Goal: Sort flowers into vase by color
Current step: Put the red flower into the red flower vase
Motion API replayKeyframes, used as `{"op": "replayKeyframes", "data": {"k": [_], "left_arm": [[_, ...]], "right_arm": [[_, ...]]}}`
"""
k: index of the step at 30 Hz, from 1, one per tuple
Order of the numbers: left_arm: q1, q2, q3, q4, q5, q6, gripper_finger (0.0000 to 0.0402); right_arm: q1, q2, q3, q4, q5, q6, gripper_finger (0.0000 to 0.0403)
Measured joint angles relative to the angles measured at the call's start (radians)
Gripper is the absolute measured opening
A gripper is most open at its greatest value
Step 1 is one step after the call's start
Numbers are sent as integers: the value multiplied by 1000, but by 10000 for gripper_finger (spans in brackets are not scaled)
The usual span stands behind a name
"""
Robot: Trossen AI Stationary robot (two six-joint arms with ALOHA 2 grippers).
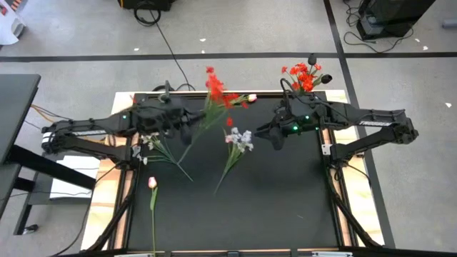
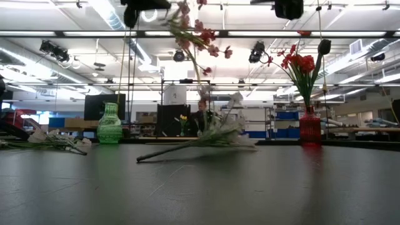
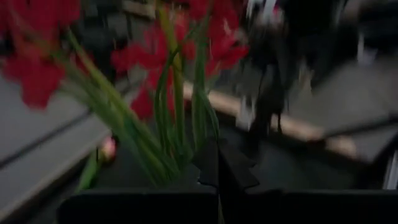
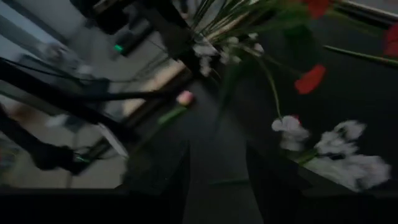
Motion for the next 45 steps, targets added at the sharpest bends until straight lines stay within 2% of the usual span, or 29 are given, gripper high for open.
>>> {"op": "replayKeyframes", "data": {"k": [8, 12, 18, 26, 28, 32, 34, 40, 45], "left_arm": [[37, -42, 1, 286, 0, 45, 0], [37, -43, 1, 450, 59, 44, 0], [34, -27, 1, 458, 125, 36, 0], [20, 36, 1, 481, 318, -12, 0], [8, 45, 1, 486, 320, -8, 0], [-13, 65, 1, 493, 323, 6, 0], [-23, 67, 1, 489, 323, 15, 0], [-47, 85, 0, 482, 331, 17, 0], [-73, 109, 1, 457, 335, 17, 0]], "right_arm": [[58, 23, 0, 160, 45, 59, 176], [85, 47, 0, 178, 60, 75, 191], [95, 112, 0, 318, 110, 38, 216], [56, 208, 0, 463, 99, -30, 250], [45, 235, 0, 512, 57, -14, 262], [24, 298, 0, 675, -142, 53, 291], [18, 327, 0, 746, -197, 86, 305], [-6, 372, 0, 830, -233, 139, 316], [-14, 379, 0, 827, -245, 156, 279]]}}
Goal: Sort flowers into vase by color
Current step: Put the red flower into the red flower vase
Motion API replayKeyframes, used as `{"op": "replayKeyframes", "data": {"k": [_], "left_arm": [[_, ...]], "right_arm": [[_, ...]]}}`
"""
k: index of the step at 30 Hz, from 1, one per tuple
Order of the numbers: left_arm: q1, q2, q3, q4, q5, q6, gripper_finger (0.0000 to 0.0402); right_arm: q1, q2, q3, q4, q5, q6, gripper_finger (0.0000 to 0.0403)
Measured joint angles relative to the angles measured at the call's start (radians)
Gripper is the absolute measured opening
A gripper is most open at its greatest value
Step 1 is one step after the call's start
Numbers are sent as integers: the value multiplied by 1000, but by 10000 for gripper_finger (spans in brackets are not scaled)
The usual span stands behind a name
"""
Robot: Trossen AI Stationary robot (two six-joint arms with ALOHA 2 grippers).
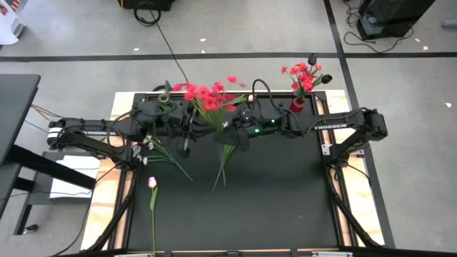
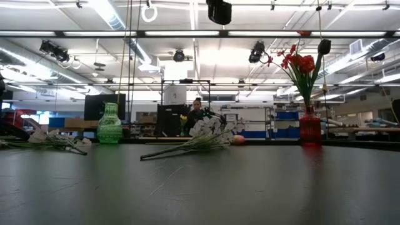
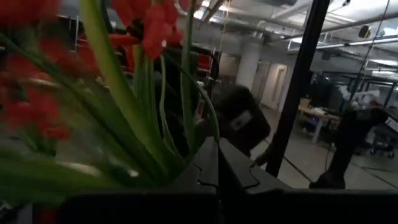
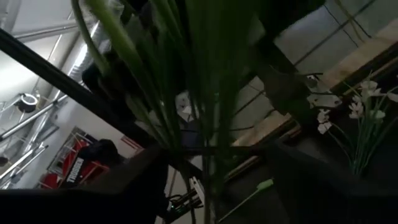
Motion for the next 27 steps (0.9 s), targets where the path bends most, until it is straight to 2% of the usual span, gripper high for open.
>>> {"op": "replayKeyframes", "data": {"k": [5, 12, 14, 17, 20, 27], "left_arm": [[-1, 17, 0, -16, 0, -5, 0], [-1, 26, 0, -57, -3, -4, 0], [1, 26, 0, -84, -7, -11, 0], [2, 25, 1, -130, -20, -27, 1], [1, 25, 1, -157, -78, -38, 15], [25, 26, 0, -211, -136, -93, 90]], "right_arm": [[0, -5, 0, -11, -26, 0, 202], [4, -6, 0, -37, -56, -7, 40], [11, -13, 0, -56, -39, -27, 18], [31, -40, -1, -140, 61, -55, 19], [62, -100, 0, -275, 219, -104, 15], [151, -256, 0, -577, 627, -70, 15]]}}
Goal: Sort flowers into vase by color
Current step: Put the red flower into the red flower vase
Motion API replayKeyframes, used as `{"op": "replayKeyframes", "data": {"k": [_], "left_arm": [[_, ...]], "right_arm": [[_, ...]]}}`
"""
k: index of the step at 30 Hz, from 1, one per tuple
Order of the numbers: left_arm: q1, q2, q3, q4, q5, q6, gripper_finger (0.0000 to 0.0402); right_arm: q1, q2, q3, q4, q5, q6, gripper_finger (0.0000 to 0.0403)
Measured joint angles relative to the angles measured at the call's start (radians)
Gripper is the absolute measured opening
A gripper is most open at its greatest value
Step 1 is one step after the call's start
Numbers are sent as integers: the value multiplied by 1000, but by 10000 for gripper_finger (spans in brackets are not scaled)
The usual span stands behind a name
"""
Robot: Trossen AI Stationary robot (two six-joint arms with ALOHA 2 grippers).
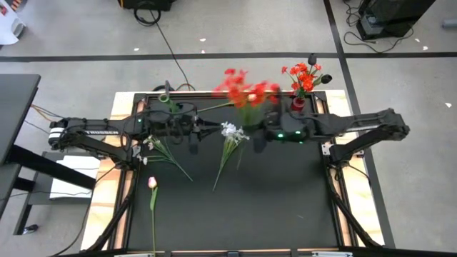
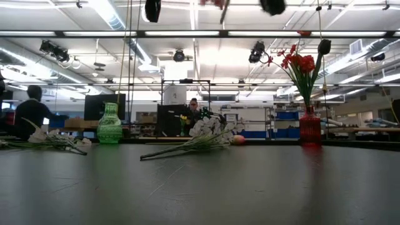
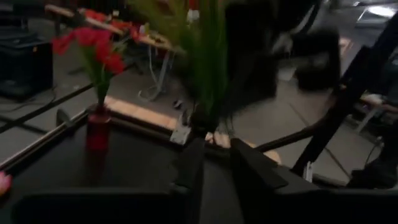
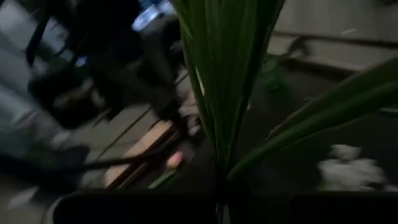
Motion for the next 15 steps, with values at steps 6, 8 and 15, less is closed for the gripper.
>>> {"op": "replayKeyframes", "data": {"k": [6, 8, 15], "left_arm": [[31, 0, 0, -71, -20, 0, 140], [41, 0, 0, -77, -29, 0, 144], [53, 0, 0, -106, -29, 26, 146]], "right_arm": [[51, -84, 0, -242, 312, 132, 15], [70, -103, 0, -331, 402, 202, 15], [109, -114, 0, -677, 564, 500, 15]]}}
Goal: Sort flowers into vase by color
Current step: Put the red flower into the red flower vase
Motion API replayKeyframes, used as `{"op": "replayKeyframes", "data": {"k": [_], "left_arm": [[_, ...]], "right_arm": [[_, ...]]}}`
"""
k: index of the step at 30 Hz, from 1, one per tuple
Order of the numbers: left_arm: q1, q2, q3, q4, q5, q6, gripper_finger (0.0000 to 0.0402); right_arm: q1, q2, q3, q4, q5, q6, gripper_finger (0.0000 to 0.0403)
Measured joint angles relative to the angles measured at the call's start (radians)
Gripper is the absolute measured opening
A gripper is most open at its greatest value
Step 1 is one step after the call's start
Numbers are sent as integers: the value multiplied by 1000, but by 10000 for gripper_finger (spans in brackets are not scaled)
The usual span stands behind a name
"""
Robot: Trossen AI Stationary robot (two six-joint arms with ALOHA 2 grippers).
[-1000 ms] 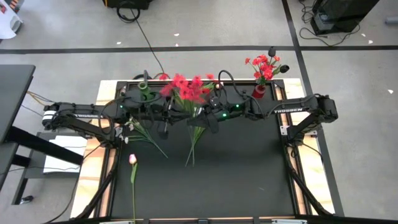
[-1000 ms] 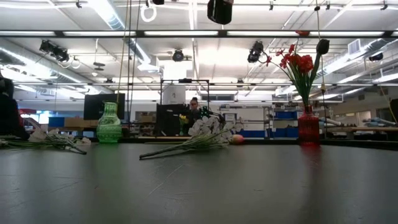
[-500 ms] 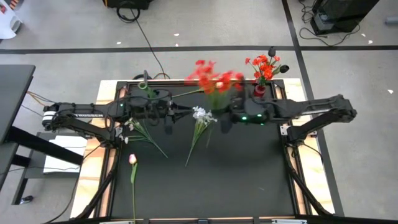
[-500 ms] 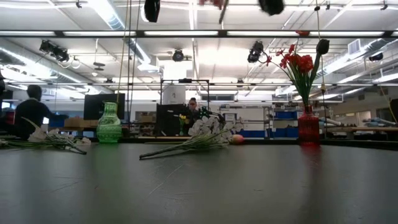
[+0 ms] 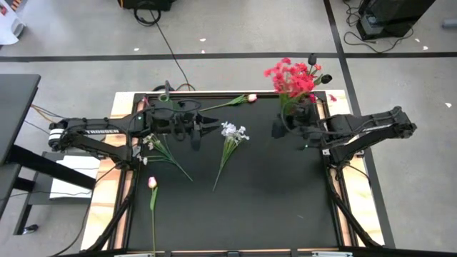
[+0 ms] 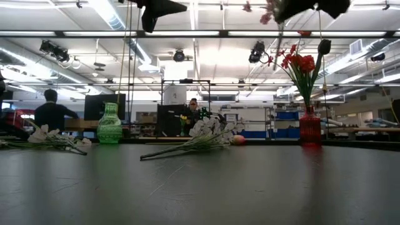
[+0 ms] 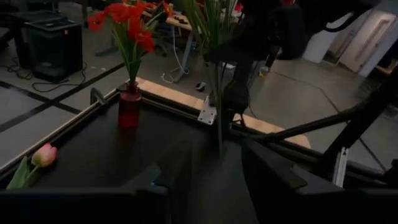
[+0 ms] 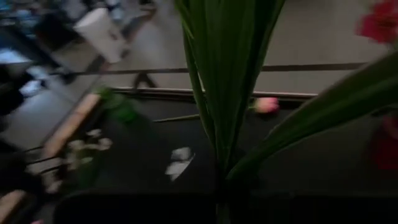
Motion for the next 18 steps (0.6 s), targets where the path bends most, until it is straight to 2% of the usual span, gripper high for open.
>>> {"op": "replayKeyframes", "data": {"k": [8, 14, 18], "left_arm": [[2, 0, 0, -103, -30, -5, 146], [2, 13, -1, -113, -42, -13, 146], [2, 30, 0, -103, -43, -13, 146]], "right_arm": [[0, 11, 0, -306, 37, 255, 15], [-1, 8, -16, -541, 47, 523, 15], [-4, -22, -111, -567, 26, 653, 15]]}}
